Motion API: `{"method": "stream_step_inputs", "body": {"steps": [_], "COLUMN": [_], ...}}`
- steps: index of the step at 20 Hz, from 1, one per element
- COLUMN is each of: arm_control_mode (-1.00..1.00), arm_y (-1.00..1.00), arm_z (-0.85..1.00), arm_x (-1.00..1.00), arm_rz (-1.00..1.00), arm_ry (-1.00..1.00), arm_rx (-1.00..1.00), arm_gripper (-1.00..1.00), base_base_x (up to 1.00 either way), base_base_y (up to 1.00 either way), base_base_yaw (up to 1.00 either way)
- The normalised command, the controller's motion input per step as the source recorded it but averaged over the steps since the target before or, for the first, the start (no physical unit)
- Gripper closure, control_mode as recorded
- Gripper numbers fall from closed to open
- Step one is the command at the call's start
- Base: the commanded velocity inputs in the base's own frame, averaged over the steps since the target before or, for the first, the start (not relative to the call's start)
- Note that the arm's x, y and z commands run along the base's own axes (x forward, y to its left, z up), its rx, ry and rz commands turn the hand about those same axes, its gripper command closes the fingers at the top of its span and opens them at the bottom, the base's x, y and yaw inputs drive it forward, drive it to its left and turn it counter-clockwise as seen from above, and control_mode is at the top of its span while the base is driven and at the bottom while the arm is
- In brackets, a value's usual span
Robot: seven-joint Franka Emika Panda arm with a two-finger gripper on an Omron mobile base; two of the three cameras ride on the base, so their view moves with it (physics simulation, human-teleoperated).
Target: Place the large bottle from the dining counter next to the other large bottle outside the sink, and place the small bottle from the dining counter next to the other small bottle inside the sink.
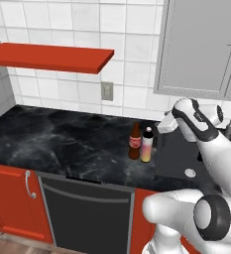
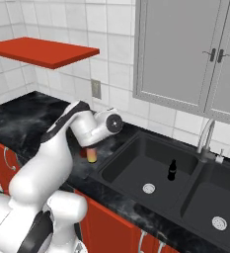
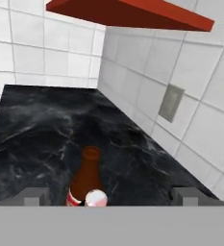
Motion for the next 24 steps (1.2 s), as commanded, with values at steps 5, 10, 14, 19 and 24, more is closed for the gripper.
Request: {"method": "stream_step_inputs", "body": {"steps": [5,10,14,19,24], "arm_control_mode": [-1.0,-1.0,-1.0,-1.0,-1.0], "arm_y": [-0.11,-0.16,-0.25,-0.06,0.06], "arm_z": [0.29,0.42,0.46,0.39,0.17], "arm_x": [-0.3,-0.35,-0.33,-0.47,-0.57], "arm_rz": [-0.33,-0.31,-0.27,-0.19,-0.17], "arm_ry": [0.12,0.08,0.12,0.09,0.0], "arm_rx": [0.13,0.14,0.16,0.04,0.0], "arm_gripper": [-1.0,-1.0,-1.0,-1.0,-1.0], "base_base_x": [0.0,0.0,0.0,0.0,0.0], "base_base_y": [0.0,0.0,0.0,0.0,0.0], "base_base_yaw": [0.0,0.0,0.0,0.0,0.0]}}
